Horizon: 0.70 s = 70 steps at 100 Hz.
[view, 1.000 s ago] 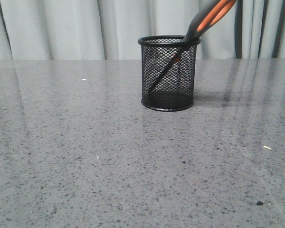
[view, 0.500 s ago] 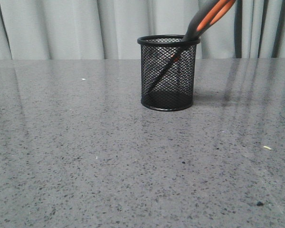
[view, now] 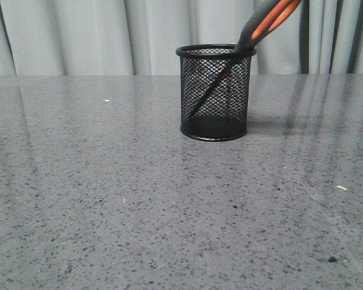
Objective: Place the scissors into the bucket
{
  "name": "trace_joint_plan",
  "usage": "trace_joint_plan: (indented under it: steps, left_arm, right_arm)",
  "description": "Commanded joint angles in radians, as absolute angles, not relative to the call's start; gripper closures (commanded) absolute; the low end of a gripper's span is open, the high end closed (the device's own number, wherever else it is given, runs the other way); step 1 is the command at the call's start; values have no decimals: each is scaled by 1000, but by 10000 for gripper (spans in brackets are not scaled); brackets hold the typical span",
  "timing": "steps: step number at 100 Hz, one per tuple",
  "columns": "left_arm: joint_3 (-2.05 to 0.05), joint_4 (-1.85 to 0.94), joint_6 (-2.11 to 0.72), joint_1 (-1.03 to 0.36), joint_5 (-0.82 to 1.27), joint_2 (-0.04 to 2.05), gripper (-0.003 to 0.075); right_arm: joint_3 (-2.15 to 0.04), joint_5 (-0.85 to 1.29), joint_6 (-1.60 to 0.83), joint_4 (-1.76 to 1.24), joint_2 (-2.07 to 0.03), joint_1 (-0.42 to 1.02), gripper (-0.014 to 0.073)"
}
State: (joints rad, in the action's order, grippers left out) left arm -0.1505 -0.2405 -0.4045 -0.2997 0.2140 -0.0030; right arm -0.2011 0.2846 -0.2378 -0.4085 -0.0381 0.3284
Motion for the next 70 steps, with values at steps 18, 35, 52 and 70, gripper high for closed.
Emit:
trace_joint_plan:
  steps: [18,35,52,70]
  left_arm:
    - [-122,-79,-166,-97,118,6,740]
    - [-14,-82,-85,14,91,-31,740]
    - [43,-45,-54,23,0,-31,740]
    - [41,-42,-54,0,40,-31,740]
  right_arm:
    - [-226,204,-240,-415,-48,330,659]
    - [-226,204,-240,-415,-48,330,659]
    - [-226,204,-240,-415,-48,330,659]
    - [-226,204,-240,-415,-48,330,659]
